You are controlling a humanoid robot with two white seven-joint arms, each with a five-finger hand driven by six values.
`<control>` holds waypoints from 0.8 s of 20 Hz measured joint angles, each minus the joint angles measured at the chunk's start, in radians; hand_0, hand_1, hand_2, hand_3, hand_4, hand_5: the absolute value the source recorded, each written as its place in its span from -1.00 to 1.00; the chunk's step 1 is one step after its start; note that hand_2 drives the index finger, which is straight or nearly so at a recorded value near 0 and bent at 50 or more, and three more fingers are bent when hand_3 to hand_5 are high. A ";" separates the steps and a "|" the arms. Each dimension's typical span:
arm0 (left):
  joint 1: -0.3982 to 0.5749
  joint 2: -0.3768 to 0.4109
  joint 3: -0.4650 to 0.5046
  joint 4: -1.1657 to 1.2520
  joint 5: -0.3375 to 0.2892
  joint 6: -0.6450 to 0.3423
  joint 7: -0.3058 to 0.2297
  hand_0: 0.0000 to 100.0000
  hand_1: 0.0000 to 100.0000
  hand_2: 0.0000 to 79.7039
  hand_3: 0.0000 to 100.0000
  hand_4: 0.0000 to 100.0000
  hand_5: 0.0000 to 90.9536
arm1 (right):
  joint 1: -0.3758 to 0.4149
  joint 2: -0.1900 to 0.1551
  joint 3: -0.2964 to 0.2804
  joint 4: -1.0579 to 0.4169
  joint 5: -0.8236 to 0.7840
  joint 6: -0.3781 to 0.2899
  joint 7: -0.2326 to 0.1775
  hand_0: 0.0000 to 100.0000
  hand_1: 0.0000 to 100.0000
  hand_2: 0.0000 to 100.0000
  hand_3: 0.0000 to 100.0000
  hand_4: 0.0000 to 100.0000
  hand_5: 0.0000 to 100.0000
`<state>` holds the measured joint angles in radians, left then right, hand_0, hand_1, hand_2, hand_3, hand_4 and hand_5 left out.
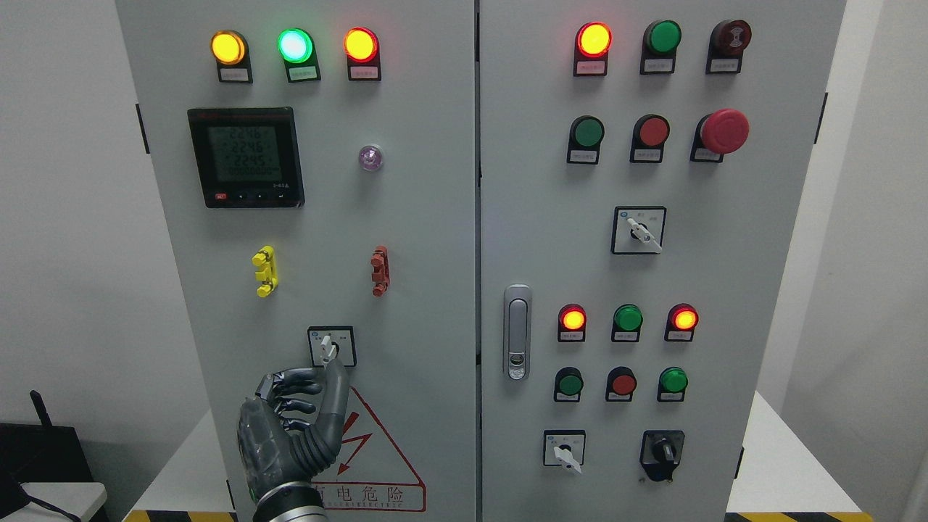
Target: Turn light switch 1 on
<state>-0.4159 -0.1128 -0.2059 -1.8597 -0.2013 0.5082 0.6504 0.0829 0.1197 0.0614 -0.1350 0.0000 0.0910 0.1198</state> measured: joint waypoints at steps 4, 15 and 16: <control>-0.014 -0.001 -0.001 0.005 0.000 0.016 0.001 -0.60 0.06 0.19 0.29 0.45 0.55 | 0.000 0.000 0.000 0.000 0.000 0.000 0.000 -0.76 -0.22 -1.00 -1.00 -1.00 -1.00; -0.048 -0.003 -0.002 0.013 0.000 0.075 0.002 -0.58 0.02 0.20 0.30 0.46 0.58 | 0.000 0.000 0.000 0.000 0.000 0.000 0.000 -0.76 -0.22 -1.00 -1.00 -1.00 -1.00; -0.051 -0.003 -0.002 0.013 0.000 0.082 0.002 -0.58 0.02 0.21 0.30 0.46 0.58 | 0.000 0.000 0.000 0.000 0.000 0.000 0.000 -0.76 -0.22 -1.00 -1.00 -1.00 -1.00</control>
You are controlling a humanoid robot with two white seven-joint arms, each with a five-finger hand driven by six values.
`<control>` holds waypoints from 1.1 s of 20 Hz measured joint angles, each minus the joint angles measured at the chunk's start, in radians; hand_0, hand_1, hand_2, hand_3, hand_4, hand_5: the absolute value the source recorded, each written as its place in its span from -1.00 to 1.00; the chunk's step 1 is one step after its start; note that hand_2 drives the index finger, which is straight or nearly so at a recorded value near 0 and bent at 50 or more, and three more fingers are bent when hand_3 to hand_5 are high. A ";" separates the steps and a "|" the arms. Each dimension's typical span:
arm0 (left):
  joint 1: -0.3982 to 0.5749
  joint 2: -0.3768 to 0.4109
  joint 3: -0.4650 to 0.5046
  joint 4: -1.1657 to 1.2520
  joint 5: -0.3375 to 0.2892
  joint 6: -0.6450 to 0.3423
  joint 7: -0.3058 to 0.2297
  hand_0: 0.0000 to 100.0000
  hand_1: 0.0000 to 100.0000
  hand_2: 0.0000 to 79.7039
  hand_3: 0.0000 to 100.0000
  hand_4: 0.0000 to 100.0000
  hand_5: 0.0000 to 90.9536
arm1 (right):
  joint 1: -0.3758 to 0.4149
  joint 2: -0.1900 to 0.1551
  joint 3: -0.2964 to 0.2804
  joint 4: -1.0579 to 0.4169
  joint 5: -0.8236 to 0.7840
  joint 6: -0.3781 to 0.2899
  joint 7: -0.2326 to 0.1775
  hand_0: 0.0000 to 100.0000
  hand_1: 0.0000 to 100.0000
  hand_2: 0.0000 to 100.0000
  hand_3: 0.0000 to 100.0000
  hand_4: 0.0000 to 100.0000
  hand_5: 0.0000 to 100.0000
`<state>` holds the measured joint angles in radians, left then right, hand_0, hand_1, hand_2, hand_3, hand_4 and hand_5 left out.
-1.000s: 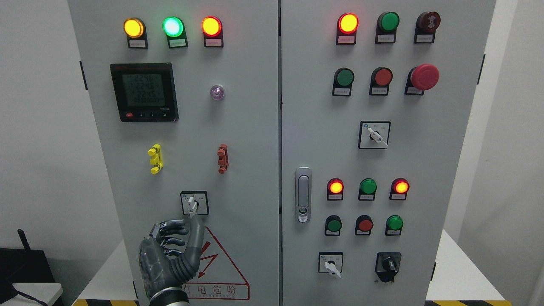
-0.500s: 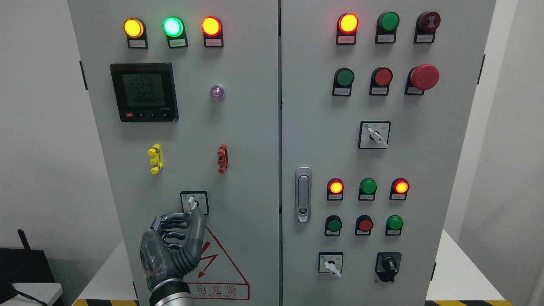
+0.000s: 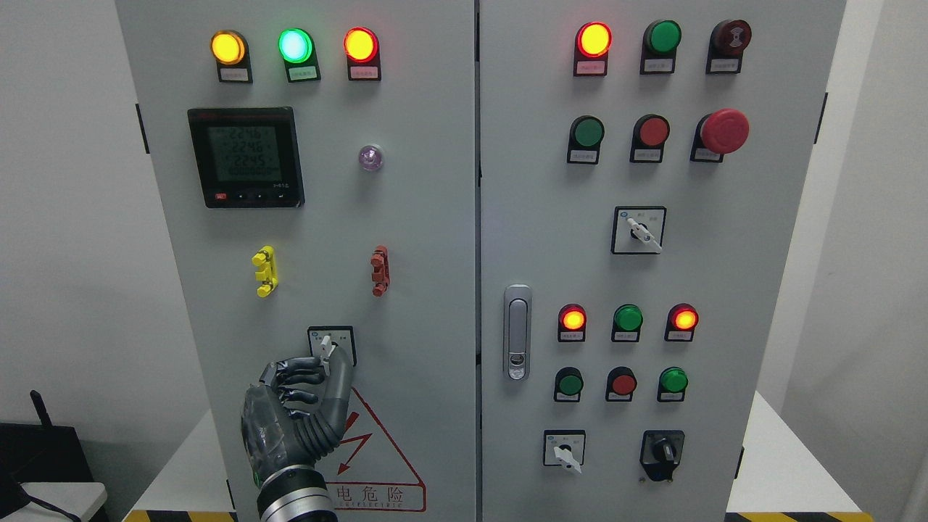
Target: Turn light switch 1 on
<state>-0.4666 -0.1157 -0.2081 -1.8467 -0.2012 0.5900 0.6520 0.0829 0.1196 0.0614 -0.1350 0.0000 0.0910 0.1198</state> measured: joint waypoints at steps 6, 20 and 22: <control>-0.012 0.000 0.000 0.001 0.000 0.027 0.000 -0.54 -0.03 0.23 0.31 0.46 0.58 | 0.000 0.000 0.000 0.000 0.000 0.000 0.000 -0.76 -0.22 -1.00 -1.00 -1.00 -1.00; -0.019 -0.001 -0.005 0.002 0.000 0.059 0.000 -0.48 -0.09 0.26 0.31 0.46 0.57 | 0.000 0.000 0.000 0.000 0.000 0.000 0.000 -0.76 -0.22 -1.00 -1.00 -1.00 -1.00; -0.020 -0.001 -0.006 0.001 0.000 0.063 0.000 -0.47 -0.11 0.26 0.31 0.46 0.56 | 0.000 0.000 0.000 0.000 0.000 0.000 0.000 -0.76 -0.22 -1.00 -1.00 -1.00 -1.00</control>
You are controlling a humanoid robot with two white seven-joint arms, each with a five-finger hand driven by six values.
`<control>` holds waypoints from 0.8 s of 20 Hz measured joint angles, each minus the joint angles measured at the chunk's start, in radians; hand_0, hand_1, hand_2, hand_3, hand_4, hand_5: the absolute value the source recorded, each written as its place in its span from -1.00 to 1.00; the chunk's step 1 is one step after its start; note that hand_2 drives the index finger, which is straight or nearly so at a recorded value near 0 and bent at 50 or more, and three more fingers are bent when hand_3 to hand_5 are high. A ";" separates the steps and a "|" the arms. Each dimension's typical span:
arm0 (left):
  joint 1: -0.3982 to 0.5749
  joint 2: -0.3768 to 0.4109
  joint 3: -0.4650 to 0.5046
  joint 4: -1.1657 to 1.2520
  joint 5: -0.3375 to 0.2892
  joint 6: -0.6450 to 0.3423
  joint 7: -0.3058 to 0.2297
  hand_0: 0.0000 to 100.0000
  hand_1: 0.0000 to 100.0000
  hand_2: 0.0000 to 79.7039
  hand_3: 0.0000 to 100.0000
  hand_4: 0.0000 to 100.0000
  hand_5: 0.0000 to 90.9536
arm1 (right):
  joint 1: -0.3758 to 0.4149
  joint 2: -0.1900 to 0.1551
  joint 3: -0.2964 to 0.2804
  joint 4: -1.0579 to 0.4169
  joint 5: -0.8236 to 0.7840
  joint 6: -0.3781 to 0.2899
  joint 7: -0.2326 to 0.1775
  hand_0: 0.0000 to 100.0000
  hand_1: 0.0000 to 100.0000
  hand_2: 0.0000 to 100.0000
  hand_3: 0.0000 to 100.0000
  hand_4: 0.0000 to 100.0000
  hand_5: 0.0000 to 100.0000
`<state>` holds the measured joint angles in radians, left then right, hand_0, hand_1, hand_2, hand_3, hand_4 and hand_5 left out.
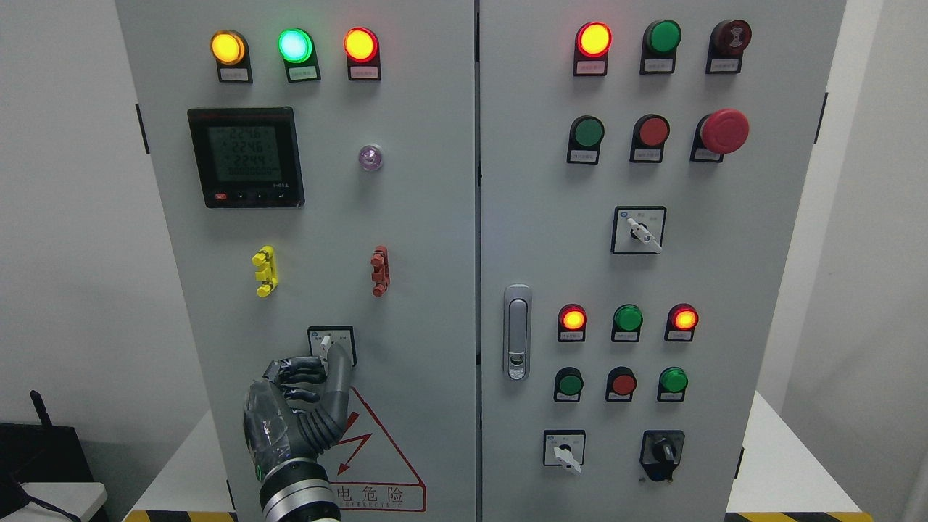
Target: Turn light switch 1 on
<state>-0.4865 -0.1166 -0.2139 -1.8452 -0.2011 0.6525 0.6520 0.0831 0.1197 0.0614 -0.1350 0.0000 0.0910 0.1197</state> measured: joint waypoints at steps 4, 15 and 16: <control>-0.003 0.000 -0.002 0.000 0.000 0.011 0.001 -0.46 -0.12 0.27 0.31 0.46 0.56 | 0.000 0.000 0.000 0.000 0.000 0.000 0.000 -0.76 -0.22 -1.00 -1.00 -1.00 -1.00; -0.005 0.000 -0.008 0.003 0.000 0.014 -0.002 -0.38 -0.20 0.29 0.31 0.46 0.57 | 0.000 0.000 0.000 0.000 0.000 0.000 0.000 -0.76 -0.22 -1.00 -1.00 -1.00 -1.00; -0.005 0.000 -0.008 0.004 0.000 0.014 -0.003 -0.37 -0.21 0.29 0.31 0.46 0.57 | 0.000 0.000 0.000 0.000 0.000 0.000 0.000 -0.76 -0.22 -1.00 -1.00 -1.00 -1.00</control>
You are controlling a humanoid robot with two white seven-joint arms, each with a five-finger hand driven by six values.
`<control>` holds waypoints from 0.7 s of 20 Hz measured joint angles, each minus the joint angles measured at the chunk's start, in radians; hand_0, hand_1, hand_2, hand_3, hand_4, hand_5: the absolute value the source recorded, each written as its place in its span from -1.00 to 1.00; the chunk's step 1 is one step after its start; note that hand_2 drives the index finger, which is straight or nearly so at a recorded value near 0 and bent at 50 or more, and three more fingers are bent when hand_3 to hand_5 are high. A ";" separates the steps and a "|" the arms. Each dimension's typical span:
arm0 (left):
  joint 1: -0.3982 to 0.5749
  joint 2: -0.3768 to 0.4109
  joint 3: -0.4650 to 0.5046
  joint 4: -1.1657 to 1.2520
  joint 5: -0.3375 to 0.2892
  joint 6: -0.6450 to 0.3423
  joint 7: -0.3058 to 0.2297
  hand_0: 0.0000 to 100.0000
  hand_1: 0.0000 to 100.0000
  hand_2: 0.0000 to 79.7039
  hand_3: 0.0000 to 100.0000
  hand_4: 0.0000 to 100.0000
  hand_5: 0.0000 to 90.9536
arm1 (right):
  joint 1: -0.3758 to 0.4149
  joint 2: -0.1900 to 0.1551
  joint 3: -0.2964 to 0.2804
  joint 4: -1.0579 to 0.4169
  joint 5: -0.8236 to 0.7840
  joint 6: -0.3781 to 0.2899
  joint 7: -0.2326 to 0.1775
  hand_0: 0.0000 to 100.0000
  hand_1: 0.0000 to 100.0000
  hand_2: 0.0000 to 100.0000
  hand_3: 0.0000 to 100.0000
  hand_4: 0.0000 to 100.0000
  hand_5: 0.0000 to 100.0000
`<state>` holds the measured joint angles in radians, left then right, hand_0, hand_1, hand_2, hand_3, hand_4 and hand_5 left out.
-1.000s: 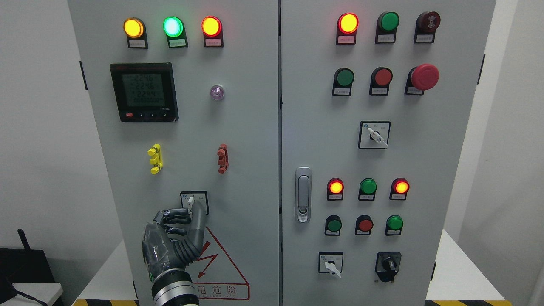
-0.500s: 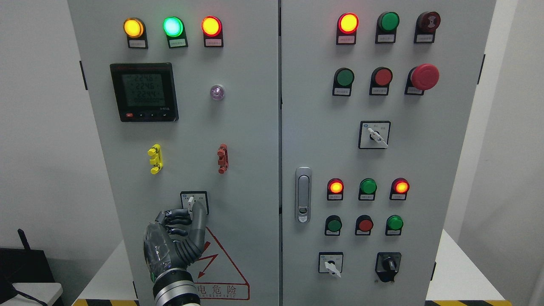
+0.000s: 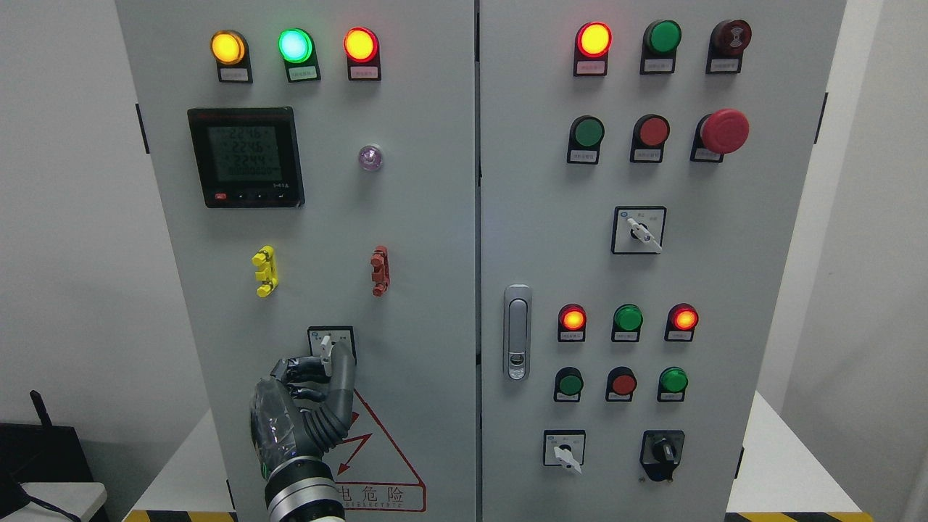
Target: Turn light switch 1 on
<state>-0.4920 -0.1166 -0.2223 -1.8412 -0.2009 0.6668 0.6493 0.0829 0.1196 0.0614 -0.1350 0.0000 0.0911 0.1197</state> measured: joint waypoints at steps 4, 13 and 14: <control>0.000 0.000 -0.001 0.002 -0.001 0.006 0.000 -0.35 -0.23 0.30 0.31 0.46 0.56 | 0.000 0.000 0.000 0.000 0.000 0.000 0.000 -0.76 -0.22 -1.00 -1.00 -1.00 -1.00; -0.005 0.000 -0.002 0.005 -0.001 0.011 0.000 -0.28 -0.27 0.30 0.31 0.46 0.56 | 0.000 0.000 0.000 0.000 0.000 0.000 0.000 -0.76 -0.22 -1.00 -1.00 -1.00 -1.00; -0.005 0.000 -0.002 0.005 -0.001 0.011 0.000 -0.27 -0.28 0.30 0.31 0.46 0.56 | 0.000 0.000 0.000 0.000 0.000 0.000 0.000 -0.76 -0.22 -1.00 -1.00 -1.00 -1.00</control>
<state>-0.4971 -0.1166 -0.2245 -1.8359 -0.2024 0.6774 0.6491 0.0829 0.1196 0.0614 -0.1350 0.0000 0.0911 0.1197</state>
